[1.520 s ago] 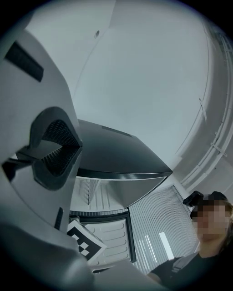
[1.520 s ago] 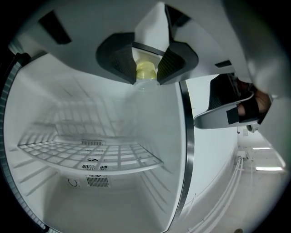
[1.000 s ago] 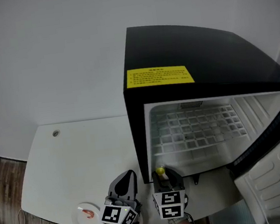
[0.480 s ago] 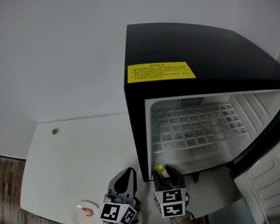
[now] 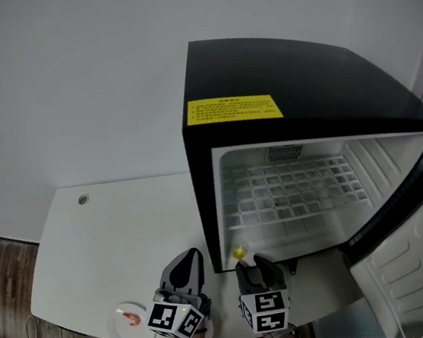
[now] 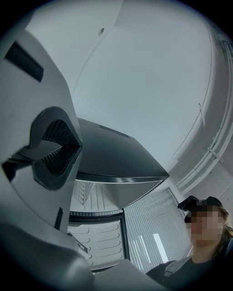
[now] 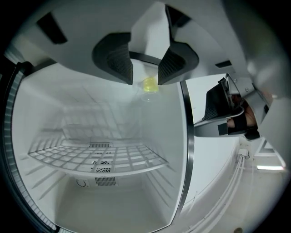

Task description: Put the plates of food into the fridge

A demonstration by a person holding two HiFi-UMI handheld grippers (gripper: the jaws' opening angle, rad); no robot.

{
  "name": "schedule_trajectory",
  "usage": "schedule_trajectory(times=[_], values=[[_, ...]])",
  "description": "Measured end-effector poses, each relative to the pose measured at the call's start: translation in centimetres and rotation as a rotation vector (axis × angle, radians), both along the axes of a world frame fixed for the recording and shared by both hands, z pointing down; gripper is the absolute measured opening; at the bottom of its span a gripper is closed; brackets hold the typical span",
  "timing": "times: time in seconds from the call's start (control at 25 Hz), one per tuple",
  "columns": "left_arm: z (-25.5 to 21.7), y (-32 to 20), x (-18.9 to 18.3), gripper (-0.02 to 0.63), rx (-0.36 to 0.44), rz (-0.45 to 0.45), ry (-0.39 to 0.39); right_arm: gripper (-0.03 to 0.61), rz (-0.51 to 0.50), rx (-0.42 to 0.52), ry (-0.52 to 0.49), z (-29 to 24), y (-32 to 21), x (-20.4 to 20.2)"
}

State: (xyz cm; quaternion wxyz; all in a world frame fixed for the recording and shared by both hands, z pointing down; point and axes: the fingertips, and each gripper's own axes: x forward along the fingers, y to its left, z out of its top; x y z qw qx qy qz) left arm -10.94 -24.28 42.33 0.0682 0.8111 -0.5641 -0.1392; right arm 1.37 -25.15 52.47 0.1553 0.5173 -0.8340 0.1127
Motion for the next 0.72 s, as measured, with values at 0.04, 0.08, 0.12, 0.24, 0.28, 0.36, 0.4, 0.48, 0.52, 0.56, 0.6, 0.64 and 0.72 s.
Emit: schedule_trajectory(times=[0.04,0.08,0.12,0.24,0.28,0.36,0.4,0.48,0.52,0.56,0.6,0.64,0.72], values=[[-0.3,0.0,-0.1,0.006,0.004,-0.001,-0.001,0.153,-0.005,0.003,-0.019,-0.3,0.1,0.2],[-0.6,0.0,-0.1,0.006,0.009,-0.002,-0.003,0.153,-0.008,0.006,-0.031,-0.6,0.2,0.4],[-0.9,0.0,-0.2,0.006,0.013,-0.002,-0.003,0.153,-0.011,0.009,-0.036,-0.9,0.3,0.6],[-1.7,0.1,-0.2,0.006,0.023,-0.001,-0.002,0.153,-0.026,0.01,-0.04,-1.6,0.8,0.9],[-1.9,0.2,-0.2,0.006,0.026,0.0,-0.004,0.153,-0.031,0.008,-0.047,-1.9,1.1,1.0],[-2.5,0.6,-0.1,0.006,0.033,0.005,-0.01,0.153,-0.033,0.007,-0.061,-2.4,1.7,1.2],[-2.7,0.8,-0.1,0.006,0.038,0.005,-0.011,0.153,-0.035,0.008,-0.065,-2.6,2.0,1.2],[-3.4,1.3,-0.2,0.006,0.052,0.002,-0.012,0.153,-0.051,0.013,-0.07,-3.1,2.7,1.0],[-3.8,1.7,-0.3,0.006,0.062,0.001,-0.013,0.153,-0.063,0.016,-0.071,-3.4,3.1,0.8],[-4.2,2.1,-0.4,0.006,0.071,0.001,-0.014,0.153,-0.077,0.019,-0.072,-3.7,3.5,0.6],[-4.6,2.6,-0.5,0.006,0.079,0.001,-0.014,0.153,-0.091,0.022,-0.073,-4.0,4.1,0.3],[-5.0,3.1,-0.7,0.006,0.087,0.0,-0.014,0.153,-0.105,0.023,-0.075,-4.3,4.7,0.0],[-5.7,4.4,-1.2,0.006,0.099,-0.006,-0.014,0.153,-0.135,0.019,-0.083,-4.6,6.1,-0.7]])
